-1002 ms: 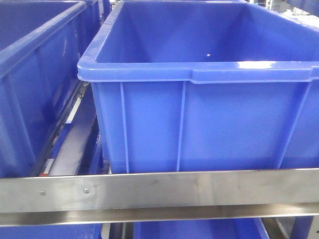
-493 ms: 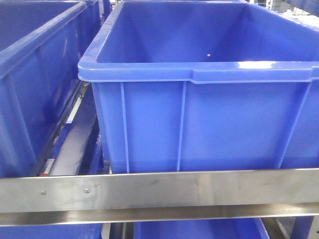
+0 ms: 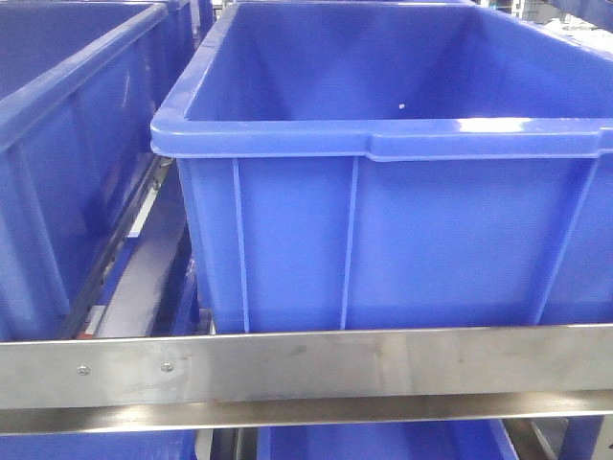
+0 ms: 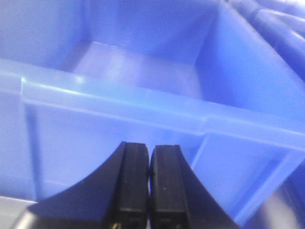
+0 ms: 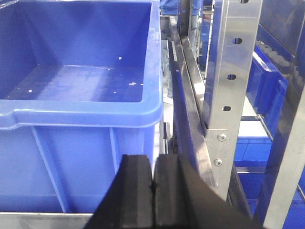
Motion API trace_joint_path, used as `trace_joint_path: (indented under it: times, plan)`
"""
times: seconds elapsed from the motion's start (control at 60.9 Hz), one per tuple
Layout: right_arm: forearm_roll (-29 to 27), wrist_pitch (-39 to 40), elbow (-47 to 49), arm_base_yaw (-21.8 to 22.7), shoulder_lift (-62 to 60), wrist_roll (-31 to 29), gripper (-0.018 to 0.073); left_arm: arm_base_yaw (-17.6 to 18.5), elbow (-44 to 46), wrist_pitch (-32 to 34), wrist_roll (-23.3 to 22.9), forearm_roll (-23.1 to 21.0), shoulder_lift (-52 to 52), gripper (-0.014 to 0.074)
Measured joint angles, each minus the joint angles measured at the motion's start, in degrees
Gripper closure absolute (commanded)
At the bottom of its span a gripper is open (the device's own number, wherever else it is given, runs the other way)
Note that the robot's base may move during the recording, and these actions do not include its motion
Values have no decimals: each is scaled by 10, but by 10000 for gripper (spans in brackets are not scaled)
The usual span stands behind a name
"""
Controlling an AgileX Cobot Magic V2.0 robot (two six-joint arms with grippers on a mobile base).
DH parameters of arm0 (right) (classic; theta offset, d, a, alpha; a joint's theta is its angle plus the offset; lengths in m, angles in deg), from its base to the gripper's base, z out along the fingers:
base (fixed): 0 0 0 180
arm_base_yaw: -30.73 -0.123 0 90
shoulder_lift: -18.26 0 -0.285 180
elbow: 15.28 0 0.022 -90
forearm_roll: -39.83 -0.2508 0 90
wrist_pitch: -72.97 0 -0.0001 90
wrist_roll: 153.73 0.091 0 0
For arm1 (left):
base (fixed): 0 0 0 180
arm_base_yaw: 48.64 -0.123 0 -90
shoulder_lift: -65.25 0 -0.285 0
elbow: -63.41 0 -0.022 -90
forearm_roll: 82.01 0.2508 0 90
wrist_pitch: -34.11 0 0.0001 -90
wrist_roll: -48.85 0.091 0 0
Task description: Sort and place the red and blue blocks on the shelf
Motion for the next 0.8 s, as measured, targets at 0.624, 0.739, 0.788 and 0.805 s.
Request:
trace_joint_path:
  times: [0.624, 0.739, 0.788, 0.805]
  plan:
    - [0, 0, 0, 0, 0, 0, 503, 0, 0, 6, 4, -7, 1, 456]
    - [0, 0, 0, 0, 0, 0, 503, 0, 0, 7, 84, -71, 1, 456]
    - [0, 0, 0, 0, 0, 0, 503, 0, 0, 8, 125, -96, 1, 456]
    - [0, 0, 0, 0, 0, 0, 503, 0, 0, 8, 131, -101, 1, 456]
